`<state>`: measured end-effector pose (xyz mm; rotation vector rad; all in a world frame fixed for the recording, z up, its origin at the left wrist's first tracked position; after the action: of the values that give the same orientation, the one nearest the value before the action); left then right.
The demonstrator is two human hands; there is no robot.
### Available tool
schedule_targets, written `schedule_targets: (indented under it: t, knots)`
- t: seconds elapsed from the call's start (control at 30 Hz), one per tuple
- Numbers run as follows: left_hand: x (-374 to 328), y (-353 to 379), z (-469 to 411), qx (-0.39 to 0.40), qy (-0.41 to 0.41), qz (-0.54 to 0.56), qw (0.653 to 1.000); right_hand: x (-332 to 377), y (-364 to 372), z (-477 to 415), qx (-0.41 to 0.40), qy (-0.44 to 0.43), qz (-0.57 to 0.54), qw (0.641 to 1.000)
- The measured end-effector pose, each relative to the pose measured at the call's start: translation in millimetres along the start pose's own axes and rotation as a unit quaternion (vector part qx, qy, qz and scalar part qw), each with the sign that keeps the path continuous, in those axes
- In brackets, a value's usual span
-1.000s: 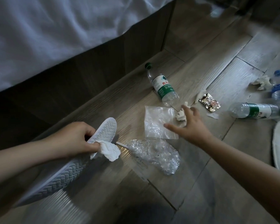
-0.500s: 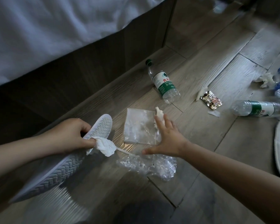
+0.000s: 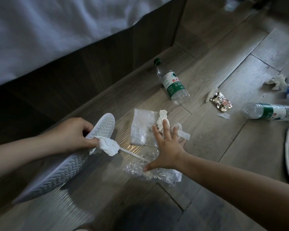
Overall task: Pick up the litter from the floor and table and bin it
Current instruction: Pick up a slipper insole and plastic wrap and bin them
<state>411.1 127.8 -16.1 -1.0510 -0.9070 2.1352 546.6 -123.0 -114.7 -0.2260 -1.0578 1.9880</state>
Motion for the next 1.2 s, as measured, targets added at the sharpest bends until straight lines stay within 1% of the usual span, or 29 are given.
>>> schedule_targets:
  t: [0.17, 0.37, 0.47, 0.63, 0.8, 1.0, 1.2]
  knots:
    - [2, 0, -1, -0.003, 0.000, -0.004, 1.000, -1, 7, 0, -0.050, 0.004, 0.019, 0.999]
    - [2, 1, -1, -0.003, 0.000, -0.004, 1.000, 1, 5, 7, -0.126, -0.023, 0.028, 0.991]
    - [1, 0, -1, -0.004, 0.002, -0.004, 1.000, 4, 6, 10, -0.157, -0.033, 0.007, 0.987]
    - [1, 0, 0, -0.006, 0.005, -0.007, 1.000, 3, 7, 15, -0.181, -0.049, -0.046, 0.981]
    - [6, 0, -1, -0.008, 0.007, 0.001, 1.000, 6, 8, 17, -0.185, -0.062, -0.076, 0.978]
    - [7, 1, -4, -0.013, 0.012, -0.002, 1.000, 11, 9, 20, -0.167, -0.066, -0.114, 0.977]
    - [7, 1, -5, -0.014, 0.017, -0.003, 1.000, 19, 3, 14, -0.158, -0.065, -0.107, 0.980]
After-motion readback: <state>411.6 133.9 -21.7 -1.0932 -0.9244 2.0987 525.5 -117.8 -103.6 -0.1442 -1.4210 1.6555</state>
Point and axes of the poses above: each hand's wrist, its own z-axis away from the middle knuckle, its own y-axis out of the palm, x = y × z, the point moved 2 cm from there along -z, towards the middle knuckle, and after that the axes turned 1 degree about -y, right-handed, at the moved point
